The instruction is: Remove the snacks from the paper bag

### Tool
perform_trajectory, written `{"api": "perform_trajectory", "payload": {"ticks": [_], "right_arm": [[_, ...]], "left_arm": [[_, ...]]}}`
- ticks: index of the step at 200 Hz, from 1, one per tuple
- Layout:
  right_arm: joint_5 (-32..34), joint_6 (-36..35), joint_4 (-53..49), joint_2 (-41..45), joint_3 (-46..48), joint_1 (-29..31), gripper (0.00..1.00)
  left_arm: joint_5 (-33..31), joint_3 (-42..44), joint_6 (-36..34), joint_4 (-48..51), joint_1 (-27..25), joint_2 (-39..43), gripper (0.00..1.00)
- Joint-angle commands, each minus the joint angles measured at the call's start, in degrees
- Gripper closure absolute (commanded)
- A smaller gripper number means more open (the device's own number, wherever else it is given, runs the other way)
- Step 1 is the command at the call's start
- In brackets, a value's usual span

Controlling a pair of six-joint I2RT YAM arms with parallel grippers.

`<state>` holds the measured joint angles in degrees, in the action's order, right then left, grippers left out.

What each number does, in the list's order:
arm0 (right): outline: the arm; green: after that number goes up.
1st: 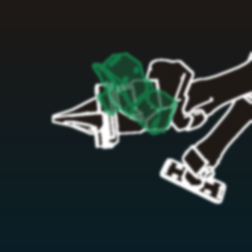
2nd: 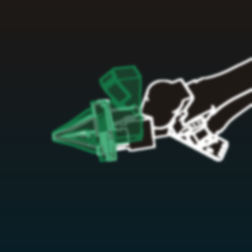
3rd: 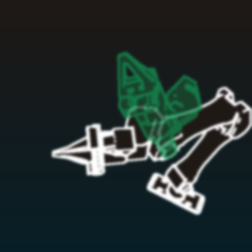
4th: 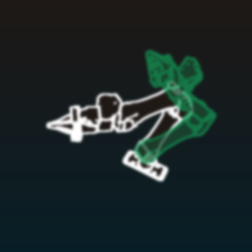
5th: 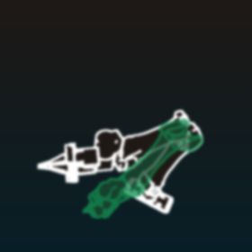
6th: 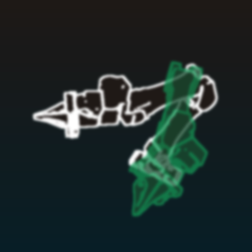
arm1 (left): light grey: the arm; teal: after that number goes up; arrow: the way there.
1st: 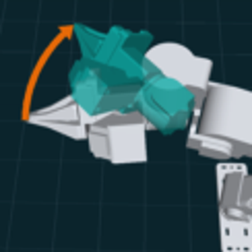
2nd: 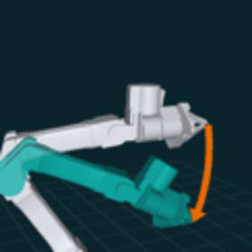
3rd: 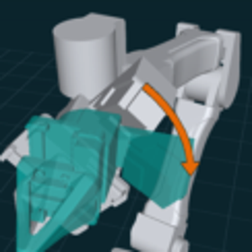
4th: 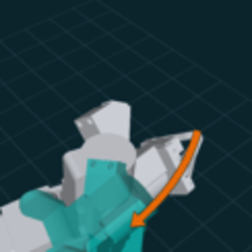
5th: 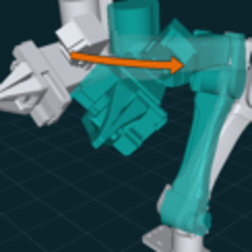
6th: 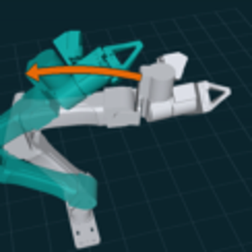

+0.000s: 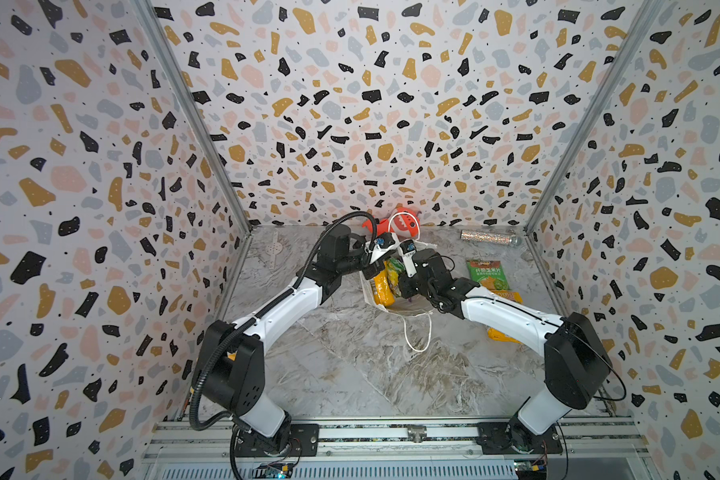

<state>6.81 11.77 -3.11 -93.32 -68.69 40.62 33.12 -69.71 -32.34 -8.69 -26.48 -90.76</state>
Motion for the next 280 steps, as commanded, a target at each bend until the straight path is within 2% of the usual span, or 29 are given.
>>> {"api": "perform_trajectory", "payload": {"ticks": [1,78,159,188,280], "right_arm": [[-0.9,-0.7,4.6,4.9,-1.7,0.0,1.0],[-3.2,1.4,0.1,9.2,-4.7,-0.3,0.99],[-8.4,4.0,-1.4,14.2,-5.5,-2.3,0.96],[-9.4,3.9,-1.7,13.4,-5.6,-2.5,0.96],[-16.9,3.6,0.6,6.2,-6.1,-2.2,0.79]], "left_arm": [[2.5,0.8,0.1,-2.5,-0.8,2.0,1.0],[2.2,1.2,0.3,-3.1,-0.8,2.2,1.0],[2.1,1.0,0.7,-3.4,-0.8,1.8,1.0],[2.0,0.7,0.8,-3.5,-0.8,1.8,1.0],[2.1,0.8,1.0,-3.6,-0.8,1.7,1.0]]}}
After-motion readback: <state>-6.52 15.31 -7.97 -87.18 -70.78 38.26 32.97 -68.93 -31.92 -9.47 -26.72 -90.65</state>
